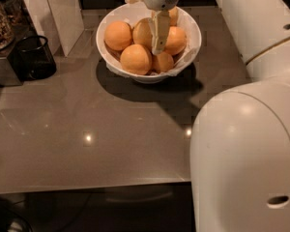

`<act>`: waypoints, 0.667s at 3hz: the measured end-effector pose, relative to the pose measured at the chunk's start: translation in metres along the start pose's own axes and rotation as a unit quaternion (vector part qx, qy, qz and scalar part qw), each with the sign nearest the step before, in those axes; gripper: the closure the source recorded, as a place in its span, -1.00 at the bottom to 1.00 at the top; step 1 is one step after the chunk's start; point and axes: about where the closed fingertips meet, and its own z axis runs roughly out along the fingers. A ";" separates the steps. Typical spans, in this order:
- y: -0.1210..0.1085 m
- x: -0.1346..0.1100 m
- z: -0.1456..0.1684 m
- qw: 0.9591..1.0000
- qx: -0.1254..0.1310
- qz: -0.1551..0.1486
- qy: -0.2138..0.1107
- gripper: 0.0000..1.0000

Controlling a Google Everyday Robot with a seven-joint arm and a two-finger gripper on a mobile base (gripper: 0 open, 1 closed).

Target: Pick orange from white bowl

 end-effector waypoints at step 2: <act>0.001 0.031 0.007 0.998 -0.016 -0.030 0.045 -1.00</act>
Offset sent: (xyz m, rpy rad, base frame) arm -0.0055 -0.0620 0.0005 -0.2307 0.0111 0.0469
